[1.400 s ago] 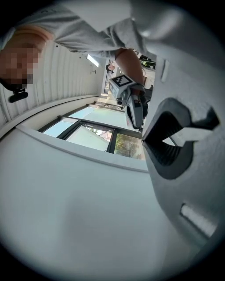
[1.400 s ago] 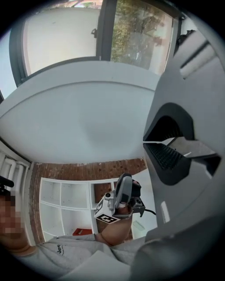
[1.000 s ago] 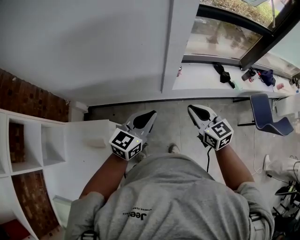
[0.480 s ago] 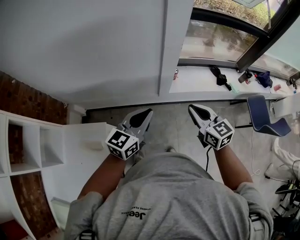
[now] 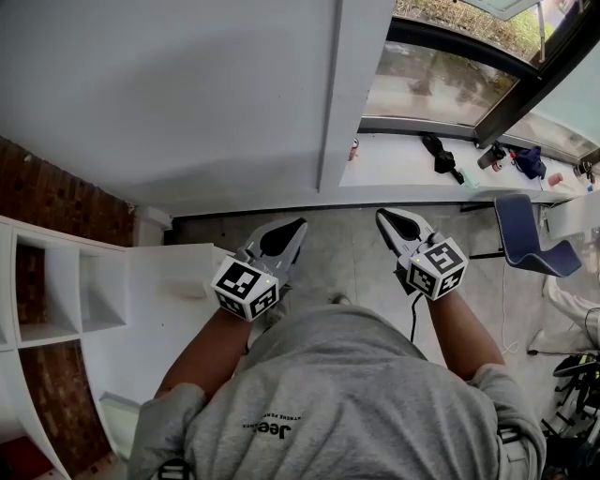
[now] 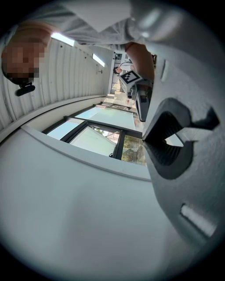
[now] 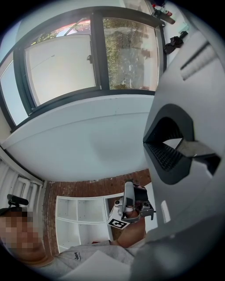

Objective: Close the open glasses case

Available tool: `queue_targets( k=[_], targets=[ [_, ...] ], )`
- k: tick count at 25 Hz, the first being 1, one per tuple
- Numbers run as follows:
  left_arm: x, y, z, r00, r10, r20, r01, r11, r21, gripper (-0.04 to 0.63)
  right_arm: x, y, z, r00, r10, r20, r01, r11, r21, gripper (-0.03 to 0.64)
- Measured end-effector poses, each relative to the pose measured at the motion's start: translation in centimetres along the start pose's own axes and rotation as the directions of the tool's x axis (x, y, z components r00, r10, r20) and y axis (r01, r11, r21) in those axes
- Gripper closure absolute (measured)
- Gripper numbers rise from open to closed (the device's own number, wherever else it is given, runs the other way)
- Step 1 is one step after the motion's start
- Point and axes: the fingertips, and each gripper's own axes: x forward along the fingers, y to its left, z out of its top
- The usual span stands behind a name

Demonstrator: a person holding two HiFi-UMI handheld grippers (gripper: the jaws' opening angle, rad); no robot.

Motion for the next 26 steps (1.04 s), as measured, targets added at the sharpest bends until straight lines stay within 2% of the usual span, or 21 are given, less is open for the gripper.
queue_targets(
  k=[26],
  targets=[
    [-0.9,-0.3,-0.4,1.000,0.002,-0.006,-0.002,1.000,0.011,0.598,0.4,0.9,0.0,0.999,-0.005,-0.037,0.003,0.999,-0.038,0.609]
  ],
)
